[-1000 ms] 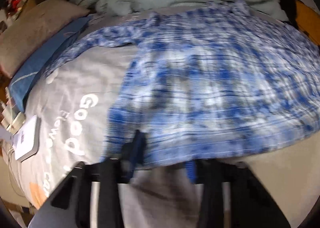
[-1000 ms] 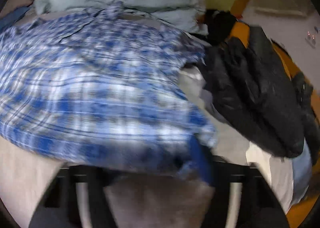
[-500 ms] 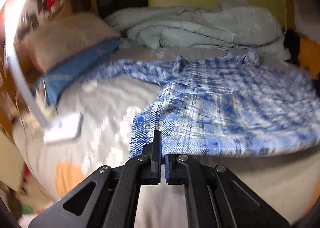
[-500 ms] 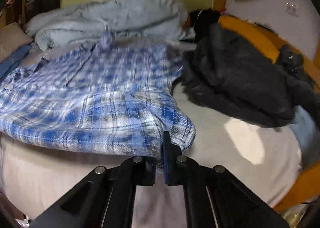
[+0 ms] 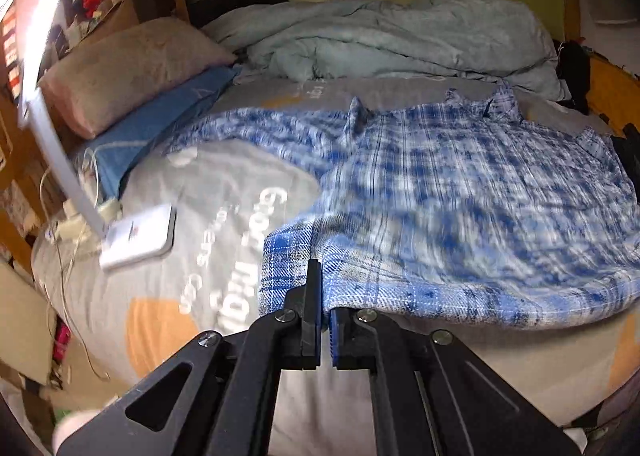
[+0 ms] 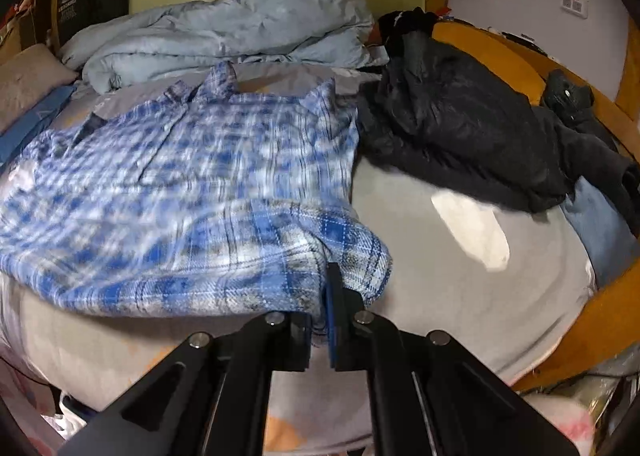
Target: Fold large clothes
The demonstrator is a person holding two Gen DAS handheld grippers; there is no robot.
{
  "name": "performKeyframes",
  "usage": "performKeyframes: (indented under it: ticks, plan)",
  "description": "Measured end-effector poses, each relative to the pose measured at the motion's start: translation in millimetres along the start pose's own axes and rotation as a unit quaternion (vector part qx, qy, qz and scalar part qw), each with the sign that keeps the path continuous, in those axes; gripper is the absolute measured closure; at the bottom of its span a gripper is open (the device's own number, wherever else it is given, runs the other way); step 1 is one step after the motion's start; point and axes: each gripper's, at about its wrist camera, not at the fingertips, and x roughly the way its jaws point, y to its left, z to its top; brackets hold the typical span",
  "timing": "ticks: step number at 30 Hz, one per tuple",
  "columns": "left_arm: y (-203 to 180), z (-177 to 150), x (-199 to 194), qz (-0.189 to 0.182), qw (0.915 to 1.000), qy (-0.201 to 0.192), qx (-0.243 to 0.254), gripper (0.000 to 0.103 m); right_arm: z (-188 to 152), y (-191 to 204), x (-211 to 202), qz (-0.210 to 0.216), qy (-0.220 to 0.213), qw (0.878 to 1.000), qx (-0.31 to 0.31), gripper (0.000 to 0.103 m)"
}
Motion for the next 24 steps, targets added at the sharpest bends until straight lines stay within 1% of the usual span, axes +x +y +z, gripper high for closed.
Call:
performKeyframes:
  ticks: [2,5,8,10,13,16,19,21,24]
  plan:
    - [-2.9,20.9,8.7,-0.001,0.9999,0.009,0.008,0.099,20.3,4.7,3.7,-0.004,-0.004,1.0,-0.014,0.098]
    - [-7.1,54.1,32.4,0.002,0.9996,0.024,0.015,0.099,49.7,13.4,17.6,-0.018,-0.002,0.999,-0.029,0.097]
    - [-14.4,82.2,68.4,0.002,0.9983,0.055,0.019,0.099,82.4,16.7,47.3,-0.017,0.009,1.0,-0.022,0.097]
    - [-16.9,94.4,97.4,-0.002,0.9965,0.083,0.012,0.099,94.9,19.0,67.4,-0.016,0.015,0.999,-0.026,0.097]
    - [-24.0,99.8,132.8,0.001,0.9938,0.11,0.012,0.098,106.3,26.7,103.9,-0.018,0.036,0.998,-0.037,0.097]
    - [-32.3,96.7,158.2,0.003,0.9921,0.123,0.023,0.098,108.6,28.2,130.3,-0.013,0.056,0.998,-0.032,0.097]
    - [-36.7,94.9,174.0,-0.006,0.9914,0.129,0.022,0.098,110.5,31.0,147.3,-0.014,0.068,0.997,-0.034,0.097]
    - [-38.2,95.3,177.3,-0.015,0.9919,0.124,0.024,0.098,110.8,32.2,154.8,-0.012,0.078,0.996,-0.035,0.097]
    - [-39.9,100.4,171.7,-0.031,0.9946,0.094,0.029,0.098,110.6,33.5,157.4,-0.014,0.079,0.996,-0.04,0.097]
